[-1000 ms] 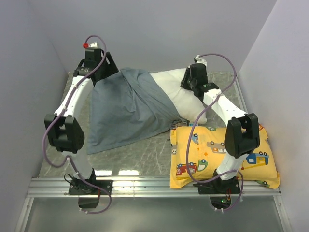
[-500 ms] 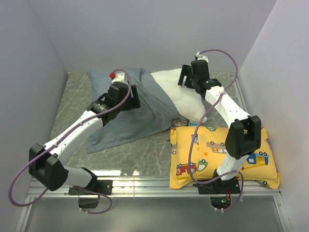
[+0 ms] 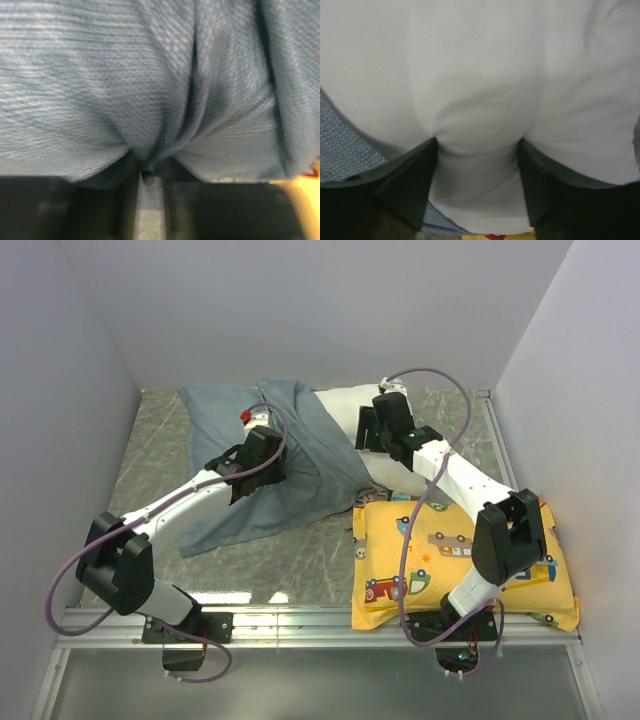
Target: Remove the pillowcase from the pillow
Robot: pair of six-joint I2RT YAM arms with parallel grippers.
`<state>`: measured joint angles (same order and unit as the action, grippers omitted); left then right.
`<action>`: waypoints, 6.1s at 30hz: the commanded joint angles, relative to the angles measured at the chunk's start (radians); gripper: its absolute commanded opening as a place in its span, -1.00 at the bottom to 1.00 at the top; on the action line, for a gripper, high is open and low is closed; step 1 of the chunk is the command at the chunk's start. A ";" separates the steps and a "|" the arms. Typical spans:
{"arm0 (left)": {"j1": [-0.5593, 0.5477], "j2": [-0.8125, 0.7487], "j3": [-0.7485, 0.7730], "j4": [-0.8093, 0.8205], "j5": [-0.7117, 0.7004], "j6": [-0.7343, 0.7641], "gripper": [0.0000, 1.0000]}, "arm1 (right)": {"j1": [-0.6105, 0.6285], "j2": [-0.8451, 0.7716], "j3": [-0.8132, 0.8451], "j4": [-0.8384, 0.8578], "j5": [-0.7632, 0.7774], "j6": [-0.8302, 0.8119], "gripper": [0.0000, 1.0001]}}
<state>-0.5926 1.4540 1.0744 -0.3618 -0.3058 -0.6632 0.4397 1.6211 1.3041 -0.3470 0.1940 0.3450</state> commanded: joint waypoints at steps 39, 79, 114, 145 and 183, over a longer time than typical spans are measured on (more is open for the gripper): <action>0.485 -0.277 -0.174 0.075 0.278 -0.082 -0.97 | 0.007 0.086 0.392 -0.162 0.013 -0.064 0.75; 0.010 -0.310 -0.363 0.138 -0.075 -0.273 0.76 | 0.073 0.070 0.279 -0.090 -0.001 -0.044 0.61; 0.011 -0.414 0.212 0.002 -0.250 0.109 -0.99 | 0.205 -0.135 0.306 -0.163 0.386 -0.123 -1.00; 0.309 -0.087 0.383 0.023 0.130 0.102 0.63 | -0.110 0.413 0.574 -0.159 0.004 -0.043 -0.91; 0.915 -0.258 0.082 0.012 0.151 -0.072 -0.99 | -0.329 0.287 0.609 -0.227 -0.064 0.014 -1.00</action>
<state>0.2565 1.2400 1.1122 -0.3965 -0.0505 -0.7502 0.1951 1.9873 1.8427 -0.5560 -0.0044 0.3855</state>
